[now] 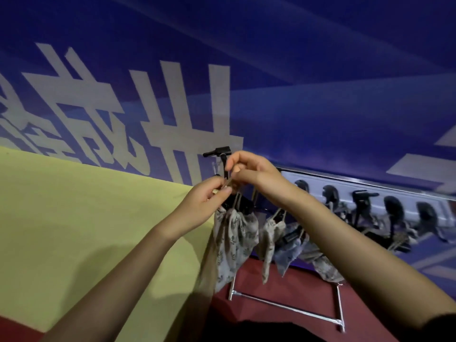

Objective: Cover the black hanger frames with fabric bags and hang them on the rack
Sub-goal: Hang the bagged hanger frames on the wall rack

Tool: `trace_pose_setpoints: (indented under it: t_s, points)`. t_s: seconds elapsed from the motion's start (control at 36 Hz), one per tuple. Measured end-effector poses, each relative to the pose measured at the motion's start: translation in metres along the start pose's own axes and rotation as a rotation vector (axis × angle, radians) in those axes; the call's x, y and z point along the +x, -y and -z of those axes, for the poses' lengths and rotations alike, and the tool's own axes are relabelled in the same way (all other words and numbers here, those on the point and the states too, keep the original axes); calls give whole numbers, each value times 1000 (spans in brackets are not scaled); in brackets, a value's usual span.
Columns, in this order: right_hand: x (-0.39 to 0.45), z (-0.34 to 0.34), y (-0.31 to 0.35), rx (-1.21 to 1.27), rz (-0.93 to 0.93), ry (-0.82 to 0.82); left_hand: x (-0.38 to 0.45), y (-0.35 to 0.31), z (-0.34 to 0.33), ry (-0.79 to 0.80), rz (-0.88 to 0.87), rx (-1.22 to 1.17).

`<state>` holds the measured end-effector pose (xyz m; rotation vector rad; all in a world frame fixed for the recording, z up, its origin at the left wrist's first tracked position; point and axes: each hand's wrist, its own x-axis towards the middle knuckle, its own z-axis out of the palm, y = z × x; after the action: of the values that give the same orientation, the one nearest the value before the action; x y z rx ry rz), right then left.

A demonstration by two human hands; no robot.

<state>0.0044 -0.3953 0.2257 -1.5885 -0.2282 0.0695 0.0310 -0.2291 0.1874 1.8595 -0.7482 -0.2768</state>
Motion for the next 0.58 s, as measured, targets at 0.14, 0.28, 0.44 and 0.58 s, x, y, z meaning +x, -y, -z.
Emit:
trace_pose_setpoints:
  t_s: [0.14,0.28,0.44,0.58]
  points:
    - [-33,62,-17,52,-55,-23,24,-5,-59,-20,-16,-11]
    - [-67,119,-24,-52,-158,-10,41,-30,-111,-14,50,-219]
    - [-105,162,-22,166,-276,169,49,-76,-149,143,17,-267]
    - [-122,175,-26,290,-278,113,58,-96,-173,174,6,-286]
